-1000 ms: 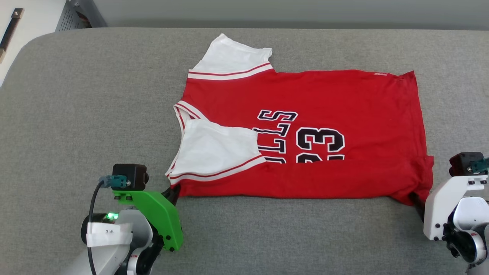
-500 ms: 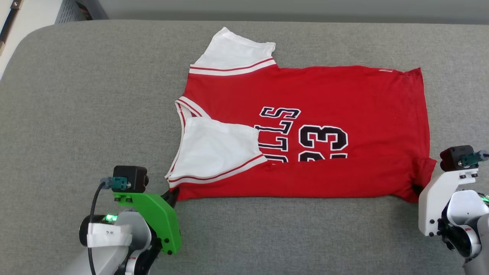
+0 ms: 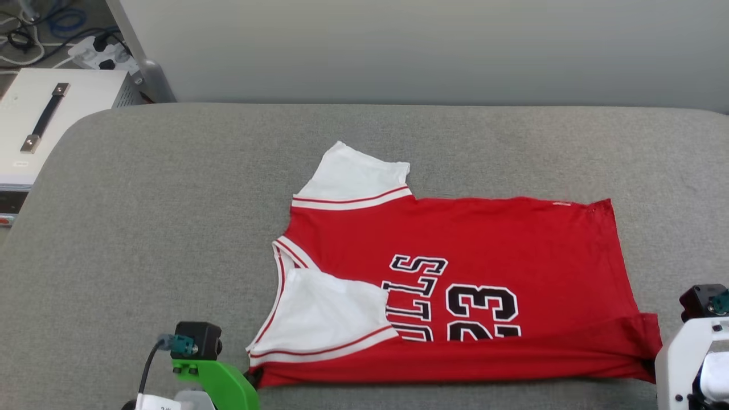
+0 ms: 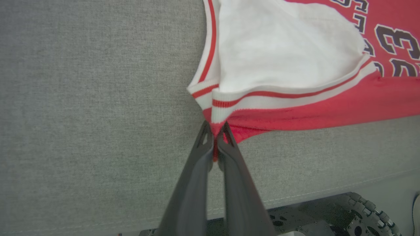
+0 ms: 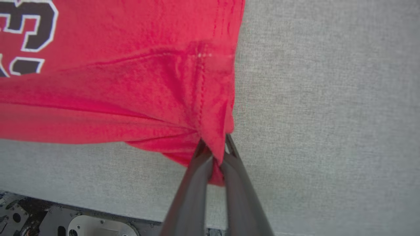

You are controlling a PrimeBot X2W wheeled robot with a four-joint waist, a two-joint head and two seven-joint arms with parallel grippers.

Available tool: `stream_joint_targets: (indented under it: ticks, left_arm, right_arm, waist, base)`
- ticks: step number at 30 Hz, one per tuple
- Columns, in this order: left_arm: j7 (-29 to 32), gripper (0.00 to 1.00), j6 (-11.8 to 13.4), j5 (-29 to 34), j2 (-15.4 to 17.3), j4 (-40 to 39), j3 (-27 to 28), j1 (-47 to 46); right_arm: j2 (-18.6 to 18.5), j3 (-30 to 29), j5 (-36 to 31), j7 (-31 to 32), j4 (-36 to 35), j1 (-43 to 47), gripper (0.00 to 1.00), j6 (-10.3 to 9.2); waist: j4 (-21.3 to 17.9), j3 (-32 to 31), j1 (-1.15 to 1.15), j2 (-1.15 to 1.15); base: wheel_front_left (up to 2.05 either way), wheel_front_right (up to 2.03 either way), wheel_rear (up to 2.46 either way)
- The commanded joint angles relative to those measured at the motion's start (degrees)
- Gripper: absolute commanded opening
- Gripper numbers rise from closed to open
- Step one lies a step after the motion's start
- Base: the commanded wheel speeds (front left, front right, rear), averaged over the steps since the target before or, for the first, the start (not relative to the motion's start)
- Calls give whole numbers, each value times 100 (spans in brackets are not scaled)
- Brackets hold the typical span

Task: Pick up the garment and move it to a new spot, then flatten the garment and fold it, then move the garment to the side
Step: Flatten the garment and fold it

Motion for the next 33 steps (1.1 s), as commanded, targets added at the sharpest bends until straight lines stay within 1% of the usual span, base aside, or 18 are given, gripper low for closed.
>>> stream_joint_targets:
  ticks: [1, 5, 10, 16, 22, 23, 24, 25, 29, 33]
  left_arm:
    - [6, 0, 35, -74, 97, 9, 13, 149]
    - [94, 0, 8, -98, 124, 40, -94, 281]
    - [129, 0, -19, -91, 66, 127, -165, 261]
    - [168, 0, -87, -80, -2, 330, -209, 131]
    - [226, 0, -173, -66, -69, 511, -271, -6]
    - [215, 34, -176, -57, -81, 529, -273, -26]
    - [191, 100, -178, -36, -95, 551, -277, -49]
    - [181, 100, -179, -27, -105, 571, -280, -62]
    - [123, 100, -165, 38, -123, 634, -289, -122]
    - [-1, 100, -190, 112, -99, 593, -271, -170]
  right_arm:
    - [-13, -130, 20, 99, -111, 183, 0, -8]
    - [174, -358, -9, 285, -385, 540, 0, -8]
    - [394, -481, -112, 309, -534, 786, 0, -8]
    - [577, -455, -195, 151, -435, 753, 0, -8]
    - [594, -405, -212, 30, -224, 607, 0, -8]
    - [595, -396, -210, 10, -195, 591, 0, -8]
    - [598, -389, -205, -40, -168, 566, 47, -8]
    - [602, -384, -194, -76, -144, 548, 100, -8]
    - [608, -351, -124, -263, -84, 464, 100, -8]
    - [507, -308, -57, -370, -135, 417, 100, -8]
  waist:
    - [11, -152, 0, 0]
    - [17, -143, 0, 0]
    - [7, -25, 0, 0]
    - [-40, 158, 0, 0]
    - [-63, 280, 0, 0]
    - [-61, 291, 0, 0]
    - [-58, 300, 0, 0]
    - [-56, 302, 0, 0]
    - [-41, 241, 0, 0]
    - [-25, 87, 0, 0]
  base:
    - [0, 0, 0]
    - [0, 0, 0]
    - [0, 0, 0]
    - [0, 0, 0]
    - [0, 0, 0]
    - [0, 0, 0]
    - [0, 0, 0]
    - [0, 0, 0]
    - [0, 0, 0]
    - [0, 0, 0]
